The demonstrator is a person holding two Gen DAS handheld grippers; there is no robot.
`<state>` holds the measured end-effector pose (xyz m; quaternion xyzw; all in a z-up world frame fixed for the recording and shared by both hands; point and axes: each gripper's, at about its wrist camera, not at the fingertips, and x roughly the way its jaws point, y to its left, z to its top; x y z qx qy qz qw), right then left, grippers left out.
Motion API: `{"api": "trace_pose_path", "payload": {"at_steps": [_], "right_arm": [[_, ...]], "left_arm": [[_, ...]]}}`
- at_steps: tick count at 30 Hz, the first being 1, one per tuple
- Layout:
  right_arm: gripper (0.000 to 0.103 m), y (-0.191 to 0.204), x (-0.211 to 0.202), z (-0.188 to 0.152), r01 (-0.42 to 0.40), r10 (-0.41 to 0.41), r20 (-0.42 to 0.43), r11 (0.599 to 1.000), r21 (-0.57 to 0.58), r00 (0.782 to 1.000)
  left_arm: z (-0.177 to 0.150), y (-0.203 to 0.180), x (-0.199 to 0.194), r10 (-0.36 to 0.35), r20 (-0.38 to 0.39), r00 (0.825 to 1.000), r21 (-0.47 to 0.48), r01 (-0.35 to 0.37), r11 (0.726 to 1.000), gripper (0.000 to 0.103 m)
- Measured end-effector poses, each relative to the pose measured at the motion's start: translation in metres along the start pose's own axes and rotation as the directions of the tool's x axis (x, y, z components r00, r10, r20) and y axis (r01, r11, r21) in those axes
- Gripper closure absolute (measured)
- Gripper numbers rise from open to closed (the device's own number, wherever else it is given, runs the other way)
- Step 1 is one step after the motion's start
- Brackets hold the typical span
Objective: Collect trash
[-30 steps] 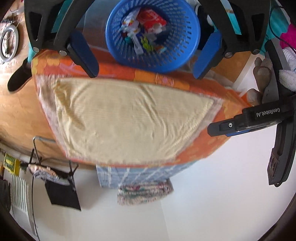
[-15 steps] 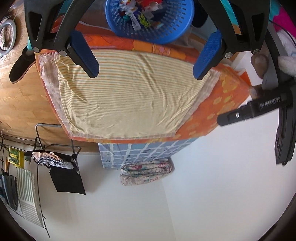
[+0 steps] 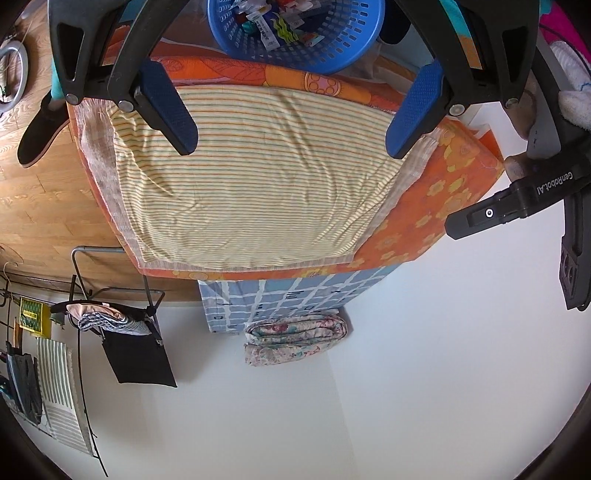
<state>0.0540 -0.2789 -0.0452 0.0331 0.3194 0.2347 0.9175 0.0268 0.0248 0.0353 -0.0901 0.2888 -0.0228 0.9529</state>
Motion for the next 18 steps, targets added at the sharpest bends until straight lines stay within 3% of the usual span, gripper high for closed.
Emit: {"api": "trace_pose_path", "payload": {"at_steps": [18], "right_arm": [[0.0, 0.004, 0.0025, 0.0007, 0.008, -0.008, -0.011, 1.0, 0.002, 1.0]], "left_arm": [[-0.0015, -0.0016, -0.0002, -0.004, -0.01, 1.0, 0.003, 0.004, 1.0, 0.001]]}}
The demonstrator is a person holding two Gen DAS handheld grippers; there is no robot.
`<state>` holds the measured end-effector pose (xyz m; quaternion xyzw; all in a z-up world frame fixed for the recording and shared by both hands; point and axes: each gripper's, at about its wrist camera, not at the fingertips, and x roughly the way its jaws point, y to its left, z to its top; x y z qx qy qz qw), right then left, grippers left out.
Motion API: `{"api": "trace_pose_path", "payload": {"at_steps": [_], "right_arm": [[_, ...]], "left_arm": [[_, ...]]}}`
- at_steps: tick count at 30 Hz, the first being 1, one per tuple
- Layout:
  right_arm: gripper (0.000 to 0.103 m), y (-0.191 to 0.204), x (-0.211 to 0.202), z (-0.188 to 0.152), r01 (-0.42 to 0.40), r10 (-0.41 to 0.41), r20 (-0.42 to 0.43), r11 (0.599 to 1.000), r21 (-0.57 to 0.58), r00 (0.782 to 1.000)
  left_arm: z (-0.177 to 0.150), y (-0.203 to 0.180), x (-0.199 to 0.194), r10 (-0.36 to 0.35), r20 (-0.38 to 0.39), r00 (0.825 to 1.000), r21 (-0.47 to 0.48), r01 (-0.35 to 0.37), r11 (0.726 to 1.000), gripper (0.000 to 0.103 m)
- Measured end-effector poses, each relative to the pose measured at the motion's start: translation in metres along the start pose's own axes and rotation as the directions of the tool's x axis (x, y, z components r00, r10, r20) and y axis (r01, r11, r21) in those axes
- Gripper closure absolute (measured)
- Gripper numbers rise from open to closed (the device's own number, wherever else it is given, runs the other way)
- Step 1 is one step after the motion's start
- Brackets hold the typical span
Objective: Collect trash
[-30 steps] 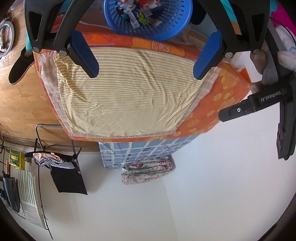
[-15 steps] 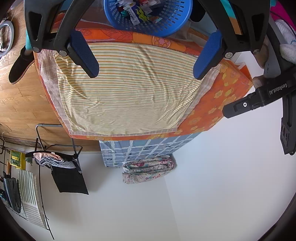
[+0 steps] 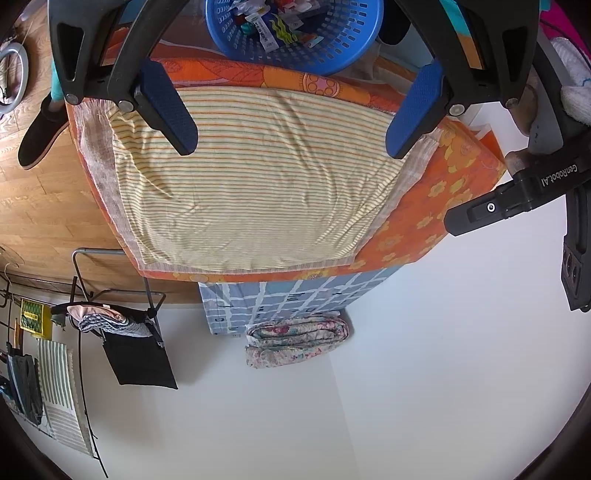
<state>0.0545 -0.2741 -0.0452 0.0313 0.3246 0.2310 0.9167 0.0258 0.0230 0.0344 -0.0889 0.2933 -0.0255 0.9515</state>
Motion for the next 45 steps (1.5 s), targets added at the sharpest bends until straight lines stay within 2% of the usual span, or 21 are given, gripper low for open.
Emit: {"api": "trace_pose_path", "payload": {"at_steps": [45], "right_arm": [[0.0, 0.005, 0.005, -0.01, -0.003, 0.004, -0.025, 0.999, 0.045, 1.0]], "left_arm": [[-0.001, 0.0, -0.001, 0.0, -0.001, 1.0, -0.003, 0.0, 1.0, 0.001]]}}
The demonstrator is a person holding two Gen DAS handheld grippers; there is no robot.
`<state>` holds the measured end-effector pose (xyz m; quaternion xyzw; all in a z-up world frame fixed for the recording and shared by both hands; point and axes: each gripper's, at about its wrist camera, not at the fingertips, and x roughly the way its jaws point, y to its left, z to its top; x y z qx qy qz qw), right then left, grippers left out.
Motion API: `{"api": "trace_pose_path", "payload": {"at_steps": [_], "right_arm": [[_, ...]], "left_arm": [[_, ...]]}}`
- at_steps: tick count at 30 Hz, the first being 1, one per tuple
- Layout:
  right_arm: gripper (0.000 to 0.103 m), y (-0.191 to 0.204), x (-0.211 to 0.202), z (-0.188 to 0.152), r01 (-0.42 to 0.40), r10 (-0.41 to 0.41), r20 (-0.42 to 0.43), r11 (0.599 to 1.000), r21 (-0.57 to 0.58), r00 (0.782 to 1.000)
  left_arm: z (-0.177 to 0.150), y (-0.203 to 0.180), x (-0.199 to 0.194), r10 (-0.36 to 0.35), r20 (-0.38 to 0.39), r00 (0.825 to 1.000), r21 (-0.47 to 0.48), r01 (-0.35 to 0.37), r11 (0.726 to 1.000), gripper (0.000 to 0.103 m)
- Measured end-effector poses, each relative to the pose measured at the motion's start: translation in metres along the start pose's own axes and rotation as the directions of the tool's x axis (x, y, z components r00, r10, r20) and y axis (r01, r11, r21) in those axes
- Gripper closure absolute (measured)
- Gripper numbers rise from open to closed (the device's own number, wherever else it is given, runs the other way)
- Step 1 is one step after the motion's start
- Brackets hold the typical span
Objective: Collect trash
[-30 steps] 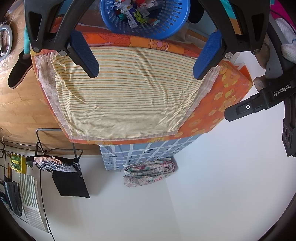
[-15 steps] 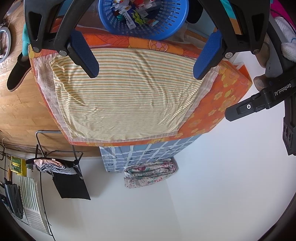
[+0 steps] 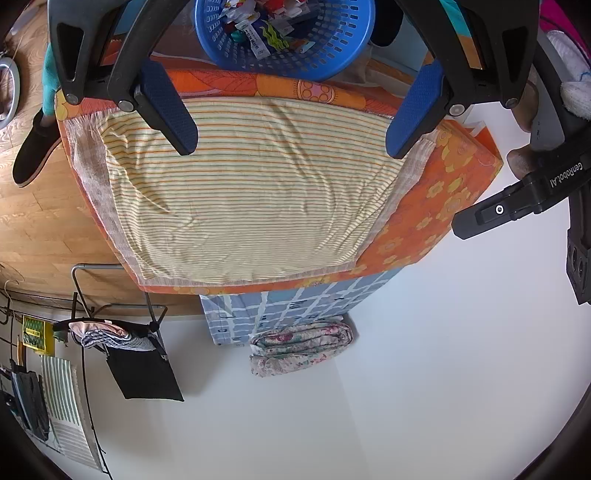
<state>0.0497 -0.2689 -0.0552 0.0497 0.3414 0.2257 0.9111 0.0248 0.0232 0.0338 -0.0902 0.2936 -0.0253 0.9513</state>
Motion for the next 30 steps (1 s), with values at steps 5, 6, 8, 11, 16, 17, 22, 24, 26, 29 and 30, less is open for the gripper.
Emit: {"api": "trace_pose_path", "payload": {"at_steps": [5, 6, 8, 11, 16, 17, 22, 24, 26, 29, 30], "right_arm": [[0.0, 0.0, 0.0, 0.0, 0.001, -0.001, -0.002, 1.0, 0.008, 1.0], [0.0, 0.0, 0.001, 0.0, 0.001, -0.001, -0.002, 1.0, 0.01, 1.0], [0.0, 0.0, 0.001, -0.001, 0.002, -0.002, -0.004, 1.0, 0.015, 1.0], [0.0, 0.001, 0.002, -0.001, 0.001, -0.001, -0.006, 1.0, 0.021, 1.0], [0.0, 0.001, 0.002, -0.001, 0.003, -0.003, -0.004, 1.0, 0.02, 1.0], [0.0, 0.001, 0.002, -0.001, 0.003, -0.003, -0.005, 1.0, 0.021, 1.0], [0.0, 0.001, 0.002, -0.001, 0.003, -0.003, -0.005, 1.0, 0.028, 1.0], [0.0, 0.002, 0.003, -0.001, 0.002, -0.002, -0.007, 0.999, 0.033, 1.0], [0.0, 0.002, 0.003, -0.002, 0.004, -0.003, -0.008, 0.999, 0.037, 1.0], [0.0, 0.002, 0.003, -0.002, 0.004, -0.004, -0.01, 0.999, 0.043, 1.0], [0.0, 0.003, 0.004, -0.003, 0.003, -0.003, -0.011, 0.999, 0.043, 1.0]], "left_arm": [[0.001, 0.001, 0.0, -0.001, -0.001, 1.0, 0.001, 0.001, 1.0, 0.001], [0.0, 0.0, 0.0, -0.001, -0.001, 1.0, 0.002, 0.001, 1.0, 0.001], [0.0, 0.0, 0.0, -0.001, -0.002, 1.0, 0.001, 0.001, 1.0, 0.001], [0.0, 0.0, 0.0, 0.001, -0.004, 1.0, -0.001, -0.001, 1.0, 0.001], [0.0, 0.0, 0.0, -0.002, -0.006, 1.0, 0.0, 0.002, 1.0, 0.001], [-0.002, 0.0, 0.0, -0.002, -0.007, 1.0, 0.001, 0.002, 1.0, 0.001], [-0.01, -0.005, -0.004, 0.009, -0.007, 1.0, 0.014, -0.009, 1.0, 0.001], [-0.016, -0.006, -0.006, 0.016, -0.006, 1.0, 0.018, -0.016, 1.0, 0.001], [-0.019, -0.007, -0.006, 0.023, -0.006, 1.0, 0.021, -0.022, 1.0, 0.001], [-0.017, -0.005, -0.006, 0.028, -0.007, 1.0, 0.02, -0.028, 0.999, 0.001], [-0.017, -0.005, -0.006, 0.028, -0.006, 1.0, 0.021, -0.028, 0.999, 0.001]]}}
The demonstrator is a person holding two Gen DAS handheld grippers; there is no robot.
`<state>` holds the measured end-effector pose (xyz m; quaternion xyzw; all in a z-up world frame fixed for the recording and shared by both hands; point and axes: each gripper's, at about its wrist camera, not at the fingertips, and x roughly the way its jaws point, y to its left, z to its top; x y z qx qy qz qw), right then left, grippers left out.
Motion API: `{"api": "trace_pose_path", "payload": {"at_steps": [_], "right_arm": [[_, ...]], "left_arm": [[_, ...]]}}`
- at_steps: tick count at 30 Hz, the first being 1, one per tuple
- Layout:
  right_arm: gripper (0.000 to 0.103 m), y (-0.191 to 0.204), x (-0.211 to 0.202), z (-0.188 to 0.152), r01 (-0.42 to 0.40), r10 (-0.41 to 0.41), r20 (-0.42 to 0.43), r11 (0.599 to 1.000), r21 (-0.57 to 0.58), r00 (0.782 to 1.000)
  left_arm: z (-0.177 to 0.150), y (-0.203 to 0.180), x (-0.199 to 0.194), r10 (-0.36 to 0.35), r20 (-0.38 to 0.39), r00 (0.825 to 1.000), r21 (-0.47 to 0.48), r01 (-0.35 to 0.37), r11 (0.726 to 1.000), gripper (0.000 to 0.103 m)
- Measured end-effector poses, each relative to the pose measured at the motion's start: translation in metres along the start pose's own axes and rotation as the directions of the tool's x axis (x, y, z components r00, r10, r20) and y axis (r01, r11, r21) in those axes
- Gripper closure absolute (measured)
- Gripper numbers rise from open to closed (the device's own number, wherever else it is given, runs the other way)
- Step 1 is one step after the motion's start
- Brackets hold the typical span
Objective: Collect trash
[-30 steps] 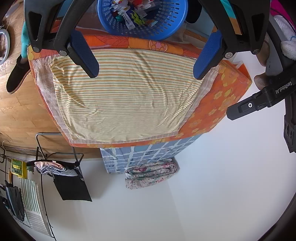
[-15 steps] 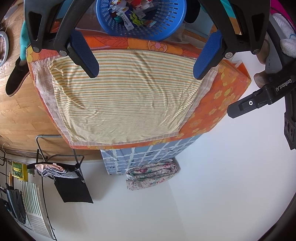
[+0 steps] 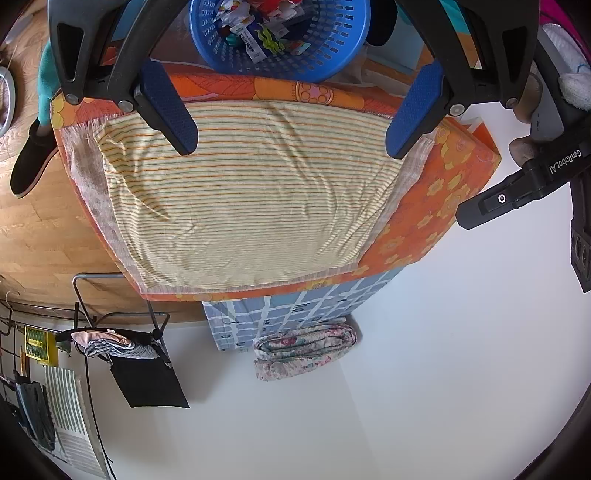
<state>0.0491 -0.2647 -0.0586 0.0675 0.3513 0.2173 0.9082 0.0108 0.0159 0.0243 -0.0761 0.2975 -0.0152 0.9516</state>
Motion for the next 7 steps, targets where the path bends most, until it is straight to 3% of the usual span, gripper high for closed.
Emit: {"api": "trace_pose_path", "payload": {"at_steps": [7], "right_arm": [[0.0, 0.0013, 0.001, -0.0005, -0.001, 0.001, -0.006, 1.0, 0.006, 1.0]], "left_arm": [[0.0008, -0.0003, -0.0015, 0.007, 0.002, 1.0, 0.002, -0.007, 1.0, 0.001]]}}
